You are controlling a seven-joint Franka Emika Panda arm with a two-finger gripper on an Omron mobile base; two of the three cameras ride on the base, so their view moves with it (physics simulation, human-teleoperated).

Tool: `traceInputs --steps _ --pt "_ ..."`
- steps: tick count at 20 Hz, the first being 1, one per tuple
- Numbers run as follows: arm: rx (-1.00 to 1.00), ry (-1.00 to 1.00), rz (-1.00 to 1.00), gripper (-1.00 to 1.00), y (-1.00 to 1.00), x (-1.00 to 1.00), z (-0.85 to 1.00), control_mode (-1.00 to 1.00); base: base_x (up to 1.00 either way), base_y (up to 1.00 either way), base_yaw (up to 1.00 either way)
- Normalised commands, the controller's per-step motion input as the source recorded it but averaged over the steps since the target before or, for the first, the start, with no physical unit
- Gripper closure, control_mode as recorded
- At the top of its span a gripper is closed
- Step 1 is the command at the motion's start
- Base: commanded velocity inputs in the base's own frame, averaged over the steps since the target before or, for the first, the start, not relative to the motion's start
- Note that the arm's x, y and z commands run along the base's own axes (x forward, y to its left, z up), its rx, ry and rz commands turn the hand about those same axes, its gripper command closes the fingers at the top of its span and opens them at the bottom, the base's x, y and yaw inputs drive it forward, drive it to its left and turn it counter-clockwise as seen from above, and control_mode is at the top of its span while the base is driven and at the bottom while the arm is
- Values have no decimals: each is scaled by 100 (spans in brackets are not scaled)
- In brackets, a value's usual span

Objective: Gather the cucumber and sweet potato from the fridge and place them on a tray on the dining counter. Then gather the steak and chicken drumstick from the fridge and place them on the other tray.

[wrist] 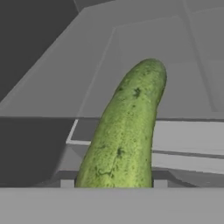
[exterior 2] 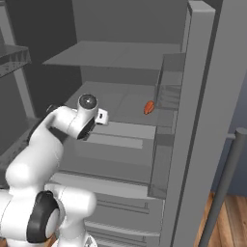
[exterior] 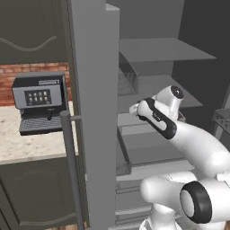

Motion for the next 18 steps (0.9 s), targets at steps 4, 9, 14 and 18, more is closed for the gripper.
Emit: traceInputs --steps 4,9,14,18 --pt "0 28 0 100 0 -99 29 -100 0 0 0" --pt "-4 20 0 100 0 -95 16 -100 0 0 0" --pt "-13 7 0 100 1 -54 0 -100 0 0 0" --pt "-3 0 0 100 -1 -23 -1 -100 0 0 0"
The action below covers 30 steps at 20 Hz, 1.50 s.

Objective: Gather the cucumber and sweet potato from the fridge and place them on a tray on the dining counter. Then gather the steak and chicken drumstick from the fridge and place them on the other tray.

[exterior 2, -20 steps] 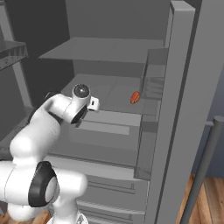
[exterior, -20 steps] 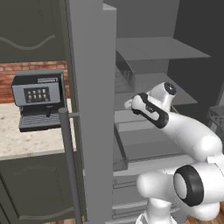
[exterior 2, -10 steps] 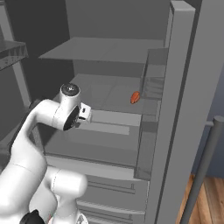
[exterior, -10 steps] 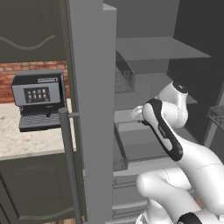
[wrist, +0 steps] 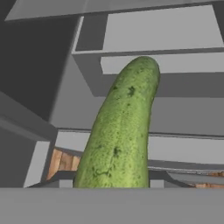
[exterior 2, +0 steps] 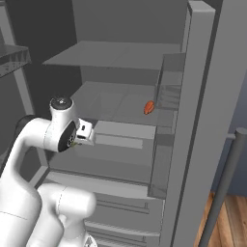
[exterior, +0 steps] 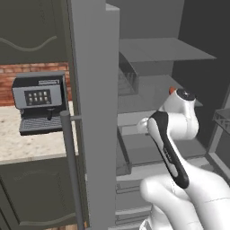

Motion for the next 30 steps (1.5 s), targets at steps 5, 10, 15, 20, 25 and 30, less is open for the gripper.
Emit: traceInputs --steps 5,10,15,20,25,30 --pt "0 -2 0 100 -13 -17 0 -100 0 0 0" --pt "0 -10 0 100 -4 -30 0 100 -11 -1 0" --pt "0 0 0 100 0 0 0 100 -87 -22 -8" --pt "0 0 0 100 0 0 0 100 -46 -33 -20" --pt "0 0 0 100 0 0 0 100 -28 -44 -27" --pt "0 0 0 100 0 0 0 100 -26 -40 -29"
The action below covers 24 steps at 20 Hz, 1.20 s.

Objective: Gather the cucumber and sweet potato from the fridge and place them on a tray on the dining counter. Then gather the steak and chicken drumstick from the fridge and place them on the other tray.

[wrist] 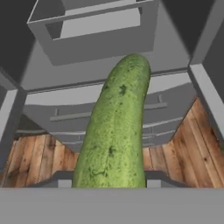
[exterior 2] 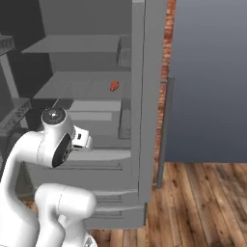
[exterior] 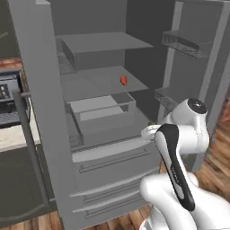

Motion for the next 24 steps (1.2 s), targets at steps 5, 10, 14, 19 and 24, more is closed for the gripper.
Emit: traceInputs --steps 5,10,14,19,24 --pt "0 0 0 100 0 0 0 100 -36 -51 -29" --pt "0 0 0 100 0 0 0 100 -53 -52 -31" --pt "0 0 0 100 0 0 0 100 -34 -63 -37" --pt "0 0 0 100 0 0 0 100 -19 -72 -40" --pt "0 0 0 100 0 0 0 100 -8 -68 -43"
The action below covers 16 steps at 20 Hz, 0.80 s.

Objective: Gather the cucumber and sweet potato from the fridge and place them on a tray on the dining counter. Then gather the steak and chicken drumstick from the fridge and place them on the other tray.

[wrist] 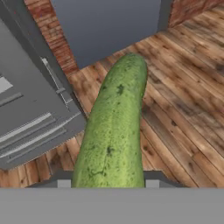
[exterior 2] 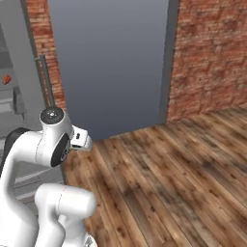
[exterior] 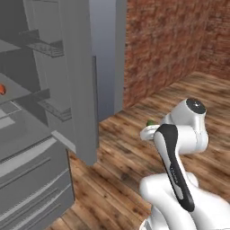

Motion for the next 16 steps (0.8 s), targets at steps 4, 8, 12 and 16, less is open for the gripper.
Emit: traceInputs --steps 4,8,12,16 --pt "0 0 0 100 0 0 0 100 0 -64 -38" --pt "0 0 0 100 0 0 0 100 2 -55 -36" --pt "0 0 0 100 0 0 0 100 18 -52 -35" --pt "0 0 0 100 0 0 0 100 48 -34 -32"
